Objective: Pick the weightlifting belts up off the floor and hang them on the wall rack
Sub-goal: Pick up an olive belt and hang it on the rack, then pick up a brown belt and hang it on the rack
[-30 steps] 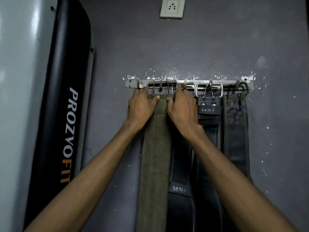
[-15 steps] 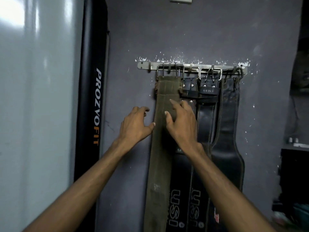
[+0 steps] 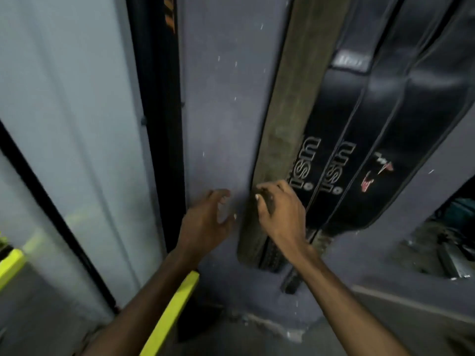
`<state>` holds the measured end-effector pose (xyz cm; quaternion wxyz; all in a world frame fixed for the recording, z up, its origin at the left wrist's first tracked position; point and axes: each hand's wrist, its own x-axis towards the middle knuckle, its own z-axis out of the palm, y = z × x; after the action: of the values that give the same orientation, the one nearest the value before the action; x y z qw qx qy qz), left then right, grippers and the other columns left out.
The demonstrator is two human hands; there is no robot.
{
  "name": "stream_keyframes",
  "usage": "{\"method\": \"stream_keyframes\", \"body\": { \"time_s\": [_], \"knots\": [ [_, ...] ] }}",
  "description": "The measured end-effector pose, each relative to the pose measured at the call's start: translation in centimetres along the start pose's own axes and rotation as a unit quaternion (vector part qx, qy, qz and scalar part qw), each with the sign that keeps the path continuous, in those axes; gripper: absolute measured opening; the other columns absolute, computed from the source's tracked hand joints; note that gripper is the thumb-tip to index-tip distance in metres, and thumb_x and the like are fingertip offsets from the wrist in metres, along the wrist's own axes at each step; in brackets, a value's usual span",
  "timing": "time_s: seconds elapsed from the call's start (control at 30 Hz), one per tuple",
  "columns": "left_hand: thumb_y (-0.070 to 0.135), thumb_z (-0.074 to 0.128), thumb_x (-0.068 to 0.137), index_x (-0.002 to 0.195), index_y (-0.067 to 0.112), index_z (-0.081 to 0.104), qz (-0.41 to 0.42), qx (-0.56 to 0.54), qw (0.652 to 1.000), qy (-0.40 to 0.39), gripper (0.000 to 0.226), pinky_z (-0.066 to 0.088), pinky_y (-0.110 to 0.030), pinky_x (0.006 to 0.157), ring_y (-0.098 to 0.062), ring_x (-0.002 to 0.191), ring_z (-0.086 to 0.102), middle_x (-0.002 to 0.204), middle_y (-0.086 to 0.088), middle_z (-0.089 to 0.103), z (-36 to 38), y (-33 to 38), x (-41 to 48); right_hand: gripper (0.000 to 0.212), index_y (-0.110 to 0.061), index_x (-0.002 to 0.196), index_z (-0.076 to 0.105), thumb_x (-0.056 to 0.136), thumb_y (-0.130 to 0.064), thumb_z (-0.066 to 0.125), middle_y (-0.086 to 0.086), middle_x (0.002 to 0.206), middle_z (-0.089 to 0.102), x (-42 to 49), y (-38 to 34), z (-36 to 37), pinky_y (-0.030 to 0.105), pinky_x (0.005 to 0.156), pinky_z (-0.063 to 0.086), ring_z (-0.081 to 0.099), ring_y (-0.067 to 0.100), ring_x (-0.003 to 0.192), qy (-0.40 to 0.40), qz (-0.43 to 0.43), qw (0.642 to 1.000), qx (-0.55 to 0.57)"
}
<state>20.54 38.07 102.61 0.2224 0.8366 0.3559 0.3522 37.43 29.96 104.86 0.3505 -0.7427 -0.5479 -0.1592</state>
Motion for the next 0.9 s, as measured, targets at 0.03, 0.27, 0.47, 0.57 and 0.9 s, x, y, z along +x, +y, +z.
{"method": "stream_keyframes", "body": {
  "time_s": [0.03,0.27,0.47,0.57,0.9],
  "knots": [
    [0.032,0.073,0.078,0.125,0.027,0.06,-0.023,0.007,1.0,-0.009,0.05,0.051,-0.03,0.076,-0.021,0.095,0.068,0.119,0.005,0.064,1.7,-1.6,-1.9,0.02,-0.02,0.111,0.071,0.093,-0.025,0.063,0.002,0.108,0.063,-2.2,1.1,2.2,0.032,0.072,0.053,0.066,0.024,0.093,-0.021,0.007,1.0,0.011],
    [0.032,0.069,0.073,0.118,0.022,0.065,-0.229,-0.021,0.967,-0.11,0.046,0.057,-0.04,0.079,-0.024,0.086,0.069,0.104,0.001,0.071,15.5,-14.6,-19.2,0.02,-0.02,0.108,0.072,0.093,-0.026,0.06,0.002,0.107,0.066,-23.1,8.5,17.5,0.037,0.077,0.055,0.068,0.025,0.093,-0.167,0.068,0.979,0.092],
    [0.035,0.071,0.079,0.119,0.028,0.062,-0.339,0.001,0.919,-0.201,0.041,0.058,-0.037,0.07,-0.016,0.077,0.069,0.1,0.006,0.071,26.5,-26.6,-37.0,0.014,-0.02,0.102,0.072,0.092,-0.022,0.062,0.002,0.103,0.067,-44.7,14.0,28.7,0.035,0.081,0.05,0.065,0.025,0.097,-0.29,0.103,0.948,0.084],
    [0.03,0.072,0.078,0.113,0.024,0.067,-0.383,0.005,0.897,-0.221,0.036,0.058,-0.034,0.071,-0.017,0.078,0.071,0.098,0.003,0.075,32.2,-31.3,-45.2,0.011,-0.02,0.099,0.071,0.09,-0.021,0.063,0.003,0.103,0.067,-54.7,16.4,33.5,0.038,0.079,0.051,0.065,0.026,0.095,-0.343,0.128,0.928,0.075],
    [0.017,0.077,0.084,0.12,0.017,0.066,-0.489,-0.035,0.839,-0.235,0.038,0.044,-0.005,0.066,-0.01,0.08,0.064,0.1,0.004,0.07,49.3,-43.9,-65.0,0.015,-0.016,0.102,0.072,0.088,-0.015,0.067,0.007,0.105,0.067,-79.7,22.1,49.4,0.04,0.08,0.05,0.063,0.03,0.1,-0.467,0.114,0.876,0.022]
  ]
}}
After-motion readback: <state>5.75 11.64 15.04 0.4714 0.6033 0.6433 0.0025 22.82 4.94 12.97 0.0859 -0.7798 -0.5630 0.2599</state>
